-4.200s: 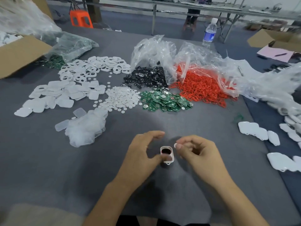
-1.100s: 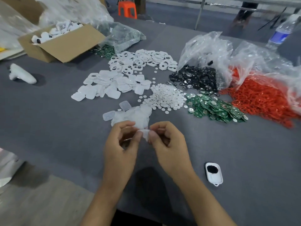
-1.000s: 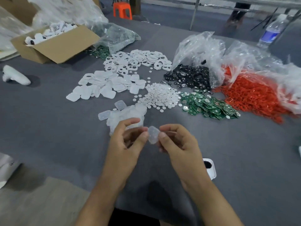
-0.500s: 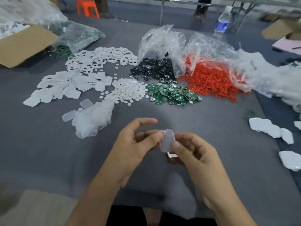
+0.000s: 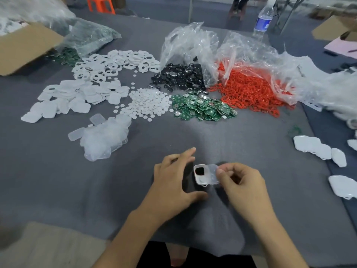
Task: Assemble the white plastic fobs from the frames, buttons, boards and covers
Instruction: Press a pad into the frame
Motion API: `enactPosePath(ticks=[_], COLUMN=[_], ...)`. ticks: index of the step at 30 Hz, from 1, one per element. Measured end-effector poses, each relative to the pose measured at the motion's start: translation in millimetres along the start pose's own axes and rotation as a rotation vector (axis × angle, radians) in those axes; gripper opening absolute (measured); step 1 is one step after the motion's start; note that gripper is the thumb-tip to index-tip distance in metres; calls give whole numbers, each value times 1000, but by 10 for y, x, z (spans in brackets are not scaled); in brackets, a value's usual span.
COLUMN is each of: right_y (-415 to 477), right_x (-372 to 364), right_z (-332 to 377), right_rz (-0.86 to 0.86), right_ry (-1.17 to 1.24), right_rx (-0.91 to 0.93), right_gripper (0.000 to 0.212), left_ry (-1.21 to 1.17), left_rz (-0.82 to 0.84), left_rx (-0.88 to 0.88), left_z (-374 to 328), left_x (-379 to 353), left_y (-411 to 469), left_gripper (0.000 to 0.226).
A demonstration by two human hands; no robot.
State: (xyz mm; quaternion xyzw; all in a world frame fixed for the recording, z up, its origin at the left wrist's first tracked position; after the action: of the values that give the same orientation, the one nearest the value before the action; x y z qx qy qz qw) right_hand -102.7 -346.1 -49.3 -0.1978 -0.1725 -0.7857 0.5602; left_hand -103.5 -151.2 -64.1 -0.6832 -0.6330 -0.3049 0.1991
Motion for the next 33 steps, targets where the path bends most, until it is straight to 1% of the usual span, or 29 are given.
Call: enactPosePath(ticks=[3, 8, 13, 18, 25, 31, 33], right_y=[6, 28, 39, 49, 49, 33, 35], right_x=[-106, -213, -252, -258, -311, -288, -281], right_z=[67, 185, 225, 208, 163, 175, 164], right_rz=[7, 24, 47, 63, 86, 35, 24], right_ry=[-112, -201, -198, -213, -195, -197, -202], right_rx=[58, 126, 162, 193, 193, 219, 224], right_gripper=[21, 22, 28, 22, 26, 23, 22], left_ry=[45, 6, -9, 0, 8, 16, 21], left_rz=[-52, -108, -141, -139, -147, -148, -156], left_rx=[-74, -86, -84, -77, -89, -89, -92], left_z=[-14, 42, 63, 70, 81, 86, 80], left_x=[-39, -31, -11, -13, -15, -25, -19], left_y=[46, 53, 56, 68, 75, 73, 72], left_gripper=[108, 96, 95, 96, 93, 89, 83])
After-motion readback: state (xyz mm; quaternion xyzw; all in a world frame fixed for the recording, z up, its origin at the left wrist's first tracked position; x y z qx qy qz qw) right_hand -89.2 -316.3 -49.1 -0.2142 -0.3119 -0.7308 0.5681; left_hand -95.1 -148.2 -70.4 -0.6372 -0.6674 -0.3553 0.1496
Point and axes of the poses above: each hand's wrist, its own y-axis towards the middle knuckle, its own x-axis out of the back of the hand, z = x × y, the point moved 9 cm from there along y, towards the middle knuckle, and after that the axes turned 8 degrees about -z, right-handed, at the moved point
